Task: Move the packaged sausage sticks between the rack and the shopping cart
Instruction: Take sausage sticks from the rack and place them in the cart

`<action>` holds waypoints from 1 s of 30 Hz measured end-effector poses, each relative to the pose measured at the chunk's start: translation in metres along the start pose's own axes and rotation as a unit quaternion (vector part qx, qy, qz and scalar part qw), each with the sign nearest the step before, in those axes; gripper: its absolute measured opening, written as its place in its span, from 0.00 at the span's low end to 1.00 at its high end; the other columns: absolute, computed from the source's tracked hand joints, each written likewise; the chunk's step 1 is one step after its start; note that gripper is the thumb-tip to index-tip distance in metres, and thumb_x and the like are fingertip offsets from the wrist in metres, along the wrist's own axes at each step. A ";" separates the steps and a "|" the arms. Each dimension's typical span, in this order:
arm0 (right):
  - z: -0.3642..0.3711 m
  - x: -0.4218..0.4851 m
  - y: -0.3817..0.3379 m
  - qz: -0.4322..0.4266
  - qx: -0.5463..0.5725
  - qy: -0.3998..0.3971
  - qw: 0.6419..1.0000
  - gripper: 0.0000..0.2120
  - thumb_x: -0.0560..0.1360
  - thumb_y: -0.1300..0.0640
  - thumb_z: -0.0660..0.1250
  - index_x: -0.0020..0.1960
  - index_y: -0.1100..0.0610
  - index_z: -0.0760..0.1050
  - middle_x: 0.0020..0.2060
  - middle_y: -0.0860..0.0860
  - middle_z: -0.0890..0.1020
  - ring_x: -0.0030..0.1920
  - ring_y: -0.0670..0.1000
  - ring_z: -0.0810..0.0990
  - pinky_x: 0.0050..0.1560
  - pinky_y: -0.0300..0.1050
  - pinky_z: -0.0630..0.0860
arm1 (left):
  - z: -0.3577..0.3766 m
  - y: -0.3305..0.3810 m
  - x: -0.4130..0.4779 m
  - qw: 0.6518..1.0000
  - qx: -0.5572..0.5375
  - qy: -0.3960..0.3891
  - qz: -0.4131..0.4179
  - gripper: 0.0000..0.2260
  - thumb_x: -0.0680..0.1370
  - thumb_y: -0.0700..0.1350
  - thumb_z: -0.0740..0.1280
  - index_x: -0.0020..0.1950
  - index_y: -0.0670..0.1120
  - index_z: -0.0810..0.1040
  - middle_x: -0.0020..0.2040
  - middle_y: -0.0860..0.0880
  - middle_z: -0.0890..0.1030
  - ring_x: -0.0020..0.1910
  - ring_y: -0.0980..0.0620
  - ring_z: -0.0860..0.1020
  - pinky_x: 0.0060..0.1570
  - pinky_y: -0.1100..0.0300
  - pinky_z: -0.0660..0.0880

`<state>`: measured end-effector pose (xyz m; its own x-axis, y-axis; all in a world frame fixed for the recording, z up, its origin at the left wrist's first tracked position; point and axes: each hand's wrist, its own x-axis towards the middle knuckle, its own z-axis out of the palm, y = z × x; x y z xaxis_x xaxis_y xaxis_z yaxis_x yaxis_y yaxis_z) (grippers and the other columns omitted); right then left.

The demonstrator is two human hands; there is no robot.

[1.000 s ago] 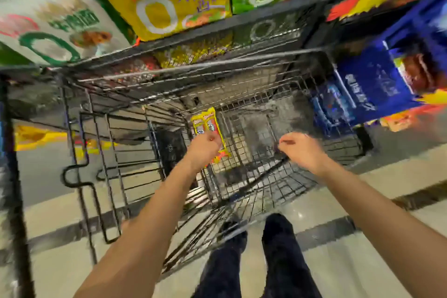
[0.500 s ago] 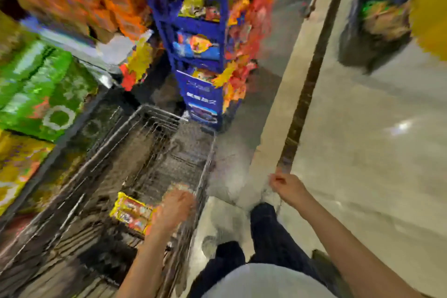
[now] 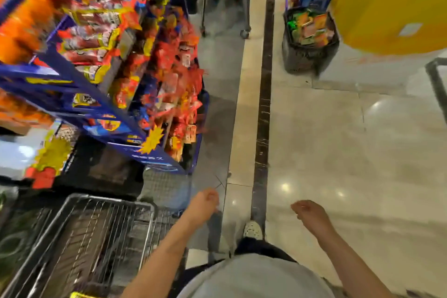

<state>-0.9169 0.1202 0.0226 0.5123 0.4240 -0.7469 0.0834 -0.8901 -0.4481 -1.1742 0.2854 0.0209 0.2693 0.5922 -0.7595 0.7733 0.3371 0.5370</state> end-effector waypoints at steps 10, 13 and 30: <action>-0.079 0.110 -0.150 -0.078 -0.014 0.006 0.997 0.14 0.76 0.47 0.68 0.57 0.53 0.79 0.54 0.50 0.83 0.54 0.52 0.81 0.58 0.48 0.75 | -0.045 0.113 0.097 0.989 -0.135 0.066 0.012 0.06 0.80 0.37 0.61 0.49 0.44 0.77 0.42 0.46 0.79 0.35 0.51 0.77 0.35 0.61 0.73; -0.080 0.142 -0.201 -0.114 -0.022 -0.009 0.993 0.14 0.76 0.46 0.67 0.57 0.51 0.78 0.54 0.49 0.82 0.52 0.50 0.81 0.55 0.47 0.76 | -0.072 0.128 0.131 0.981 -0.162 0.104 -0.005 0.06 0.81 0.37 0.59 0.49 0.41 0.76 0.38 0.46 0.77 0.32 0.53 0.75 0.28 0.67 0.71; -0.093 0.316 -0.505 -0.155 -0.094 -0.045 0.982 0.13 0.76 0.51 0.65 0.59 0.52 0.78 0.54 0.50 0.82 0.51 0.49 0.80 0.45 0.42 0.73 | -0.243 0.360 0.314 0.976 -0.135 0.163 0.058 0.06 0.78 0.44 0.61 0.47 0.50 0.77 0.37 0.51 0.80 0.30 0.55 0.75 0.27 0.63 0.69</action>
<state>-0.7179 0.6886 0.0586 0.3598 0.6855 -0.6330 0.3846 -0.7270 -0.5687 -0.9502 0.7703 0.0647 0.1156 0.8238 -0.5550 0.5580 0.4084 0.7224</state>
